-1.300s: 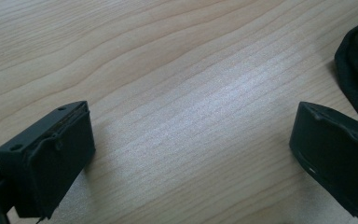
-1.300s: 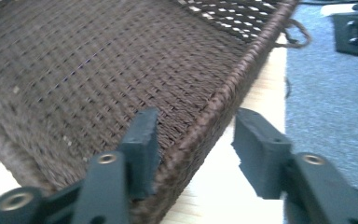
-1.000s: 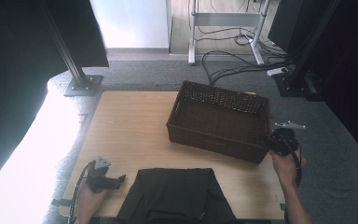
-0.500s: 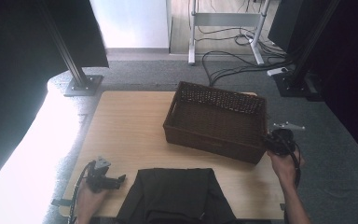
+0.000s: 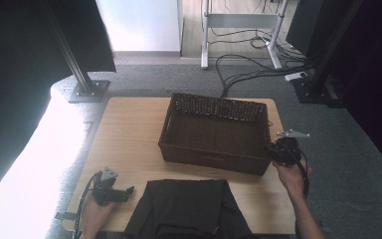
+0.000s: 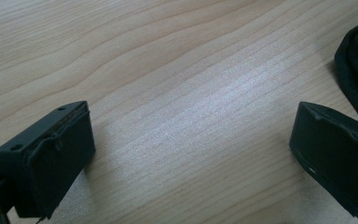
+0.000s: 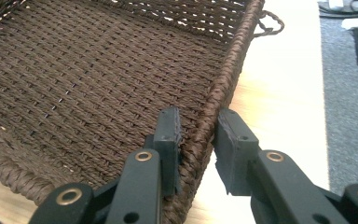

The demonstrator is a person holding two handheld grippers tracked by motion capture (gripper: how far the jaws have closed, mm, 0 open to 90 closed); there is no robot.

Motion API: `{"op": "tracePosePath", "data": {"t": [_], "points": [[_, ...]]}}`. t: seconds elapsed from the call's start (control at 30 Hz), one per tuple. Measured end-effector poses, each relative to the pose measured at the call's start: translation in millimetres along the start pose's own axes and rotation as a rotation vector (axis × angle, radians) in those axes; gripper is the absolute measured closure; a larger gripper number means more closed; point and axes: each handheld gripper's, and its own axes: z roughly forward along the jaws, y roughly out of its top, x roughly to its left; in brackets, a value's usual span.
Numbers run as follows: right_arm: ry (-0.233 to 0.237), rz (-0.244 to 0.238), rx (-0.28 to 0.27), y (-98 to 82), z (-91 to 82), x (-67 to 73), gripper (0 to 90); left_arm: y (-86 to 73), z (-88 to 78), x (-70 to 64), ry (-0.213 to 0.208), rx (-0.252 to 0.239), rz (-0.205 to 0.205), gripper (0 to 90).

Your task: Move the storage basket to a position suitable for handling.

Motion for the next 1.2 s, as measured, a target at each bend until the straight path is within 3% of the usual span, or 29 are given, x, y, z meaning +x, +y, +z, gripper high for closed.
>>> {"op": "tracePosePath", "data": {"t": [0.67, 0.9, 1.2], "points": [[0.121, -0.104, 0.01, 5.0, 8.6, 63.2, 69.1, -0.1, -0.1, -0.2, -0.001, 0.0, 0.001, 0.0], [0.141, -0.122, 0.01, 1.6, 5.8, 74.4, 68.1, -0.2, -0.2, -0.3, -0.001, 0.001, 0.002, 0.0], [0.149, -0.121, 0.009, -4.5, -0.7, 76.9, 67.3, -0.2, -0.2, -0.4, -0.002, 0.001, 0.002, 0.0]]}}
